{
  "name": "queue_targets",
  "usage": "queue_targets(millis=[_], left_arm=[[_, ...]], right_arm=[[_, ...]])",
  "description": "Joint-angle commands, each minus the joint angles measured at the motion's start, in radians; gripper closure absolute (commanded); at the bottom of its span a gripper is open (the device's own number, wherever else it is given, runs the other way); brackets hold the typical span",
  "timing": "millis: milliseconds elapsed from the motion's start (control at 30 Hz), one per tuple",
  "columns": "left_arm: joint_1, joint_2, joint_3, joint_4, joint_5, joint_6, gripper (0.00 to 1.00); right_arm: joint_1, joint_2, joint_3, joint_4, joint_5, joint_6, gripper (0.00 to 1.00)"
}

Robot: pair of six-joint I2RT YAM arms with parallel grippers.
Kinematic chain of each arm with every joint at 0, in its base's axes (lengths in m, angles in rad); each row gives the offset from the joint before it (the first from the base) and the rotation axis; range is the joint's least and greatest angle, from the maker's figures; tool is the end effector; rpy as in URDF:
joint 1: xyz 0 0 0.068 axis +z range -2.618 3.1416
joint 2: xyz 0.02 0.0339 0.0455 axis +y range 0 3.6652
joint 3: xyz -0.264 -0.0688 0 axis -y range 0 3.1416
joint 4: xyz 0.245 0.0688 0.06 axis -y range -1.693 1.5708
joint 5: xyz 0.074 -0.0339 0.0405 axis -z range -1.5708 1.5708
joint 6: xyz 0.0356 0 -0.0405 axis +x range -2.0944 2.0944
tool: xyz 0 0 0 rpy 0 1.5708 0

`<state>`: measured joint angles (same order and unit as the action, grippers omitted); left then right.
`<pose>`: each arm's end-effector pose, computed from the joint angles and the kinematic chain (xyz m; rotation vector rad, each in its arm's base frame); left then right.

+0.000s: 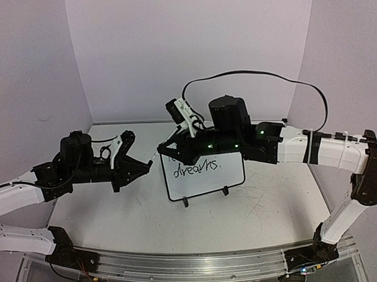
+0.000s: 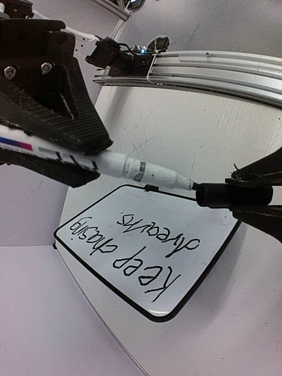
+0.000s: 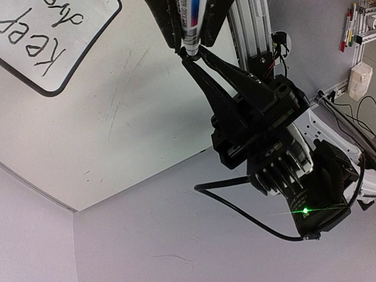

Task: Write a sentence on the whiteboard
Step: Insert the whiteboard marker without the cap into the pen cap.

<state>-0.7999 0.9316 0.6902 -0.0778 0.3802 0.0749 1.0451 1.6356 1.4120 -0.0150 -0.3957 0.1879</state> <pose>0.1413 -0.1644 0.2915 1.0655 1.6420 -0.8457 0.1854 0.3469 0.3559 -1.0875 1.6423 1.2024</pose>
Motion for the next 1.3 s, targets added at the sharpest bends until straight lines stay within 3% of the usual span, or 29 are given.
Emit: queue_targets(millis=[0, 633, 967, 1267], left_arm=[[-0.009, -0.001, 0.002, 0.009, -0.018, 0.015, 1.0], [-0.027, -0.015, -0.002, 0.006, -0.025, 0.027, 1.0], [-0.03, -0.013, 0.006, 0.0, -0.043, 0.021, 1.0], [-0.038, -0.021, 0.053, 0.0, -0.15, -0.001, 1.0]], right_arm=[[-0.001, -0.005, 0.033, -0.015, 0.02, 0.001, 1.0], [-0.002, 0.04, 0.082, -0.068, 0.013, -0.003, 1.0], [-0.002, 0.172, 0.246, -0.288, -0.135, -0.083, 1.0], [-0.002, 0.286, 0.334, -0.414, -0.29, -0.073, 1.0]])
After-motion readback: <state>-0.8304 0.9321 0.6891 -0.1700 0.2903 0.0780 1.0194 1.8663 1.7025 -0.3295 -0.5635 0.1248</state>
